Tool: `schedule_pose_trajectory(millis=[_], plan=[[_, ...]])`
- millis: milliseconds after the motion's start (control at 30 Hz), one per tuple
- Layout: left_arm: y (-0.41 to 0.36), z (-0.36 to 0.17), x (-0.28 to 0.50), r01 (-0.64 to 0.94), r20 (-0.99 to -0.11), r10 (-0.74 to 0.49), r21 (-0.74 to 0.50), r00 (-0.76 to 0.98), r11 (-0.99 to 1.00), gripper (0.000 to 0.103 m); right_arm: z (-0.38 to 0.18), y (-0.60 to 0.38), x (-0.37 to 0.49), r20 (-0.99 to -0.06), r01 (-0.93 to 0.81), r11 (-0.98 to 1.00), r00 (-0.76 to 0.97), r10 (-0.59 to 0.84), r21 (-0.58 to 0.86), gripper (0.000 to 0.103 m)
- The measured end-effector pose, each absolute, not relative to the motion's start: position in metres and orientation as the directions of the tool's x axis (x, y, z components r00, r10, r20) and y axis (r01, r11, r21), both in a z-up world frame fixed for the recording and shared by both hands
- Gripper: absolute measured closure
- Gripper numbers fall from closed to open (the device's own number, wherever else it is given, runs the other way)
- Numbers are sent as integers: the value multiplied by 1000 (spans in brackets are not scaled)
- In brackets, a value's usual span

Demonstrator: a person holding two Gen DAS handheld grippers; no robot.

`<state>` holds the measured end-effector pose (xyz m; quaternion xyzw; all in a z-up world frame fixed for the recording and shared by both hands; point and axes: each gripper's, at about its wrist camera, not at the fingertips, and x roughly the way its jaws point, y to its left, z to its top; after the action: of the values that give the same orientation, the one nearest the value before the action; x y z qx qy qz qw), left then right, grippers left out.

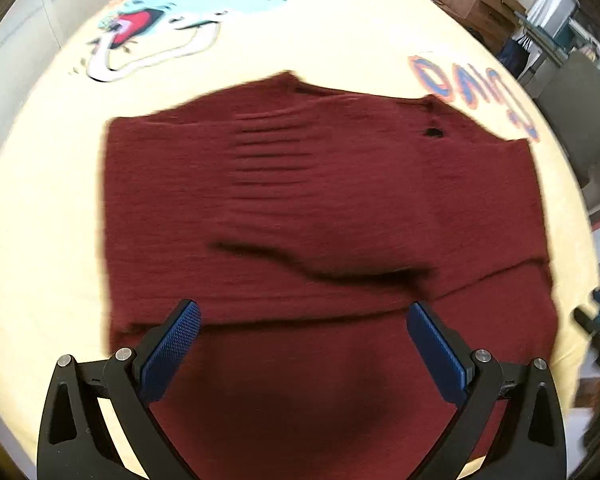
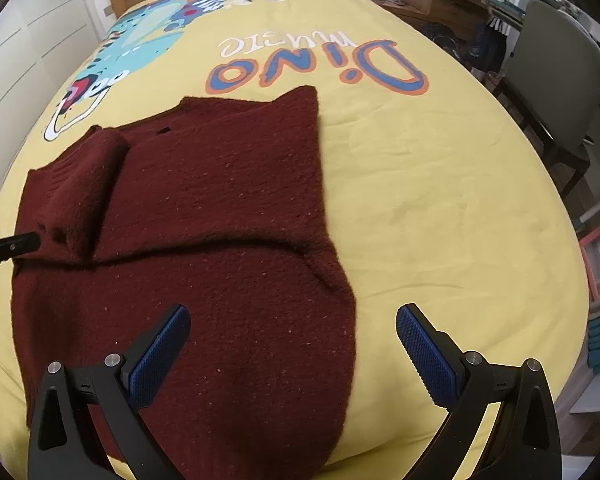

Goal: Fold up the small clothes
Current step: 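Grasp the folded sweater edge with the left tool while the right tool grasps the cuff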

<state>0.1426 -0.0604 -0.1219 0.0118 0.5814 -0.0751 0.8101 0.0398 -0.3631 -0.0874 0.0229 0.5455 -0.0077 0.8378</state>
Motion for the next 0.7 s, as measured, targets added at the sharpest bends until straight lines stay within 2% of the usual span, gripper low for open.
schedule_pose_trajectory(millis=[133, 400, 433, 467, 500, 533, 633, 700], plan=[[-18, -132, 135, 115, -950, -16, 21, 312, 993, 1, -88, -354, 42, -915, 15, 1000, 403, -8, -2, 0], [37, -173, 136, 59, -971, 23, 38, 239, 998, 4, -93, -331, 46, -917, -14, 1000, 398, 0, -6, 0], [38, -177, 139, 56, -971, 20, 34, 237, 998, 12, -94, -328, 46, -919, -17, 1000, 395, -2, -10, 0], [39, -181, 141, 57, -973, 10, 24, 231, 998, 29, -95, -323, 45, -920, -24, 1000, 391, -9, -19, 1], [39, -184, 144, 57, -974, -8, 5, 228, 998, 36, -96, -320, 45, -921, -28, 999, 390, -15, -29, 0], [39, -186, 148, 54, -972, -29, -17, 231, 998, 42, -97, -317, 45, -921, -33, 999, 388, -23, -39, 0], [36, -188, 155, 55, -970, -45, -32, 240, 998, 47, -99, -305, 46, -926, -50, 997, 375, -41, -64, 0], [32, -187, 159, 82, -967, -63, -44, 248, 996, 57, -98, -297, 48, -927, -62, 995, 373, -48, -76, 0]])
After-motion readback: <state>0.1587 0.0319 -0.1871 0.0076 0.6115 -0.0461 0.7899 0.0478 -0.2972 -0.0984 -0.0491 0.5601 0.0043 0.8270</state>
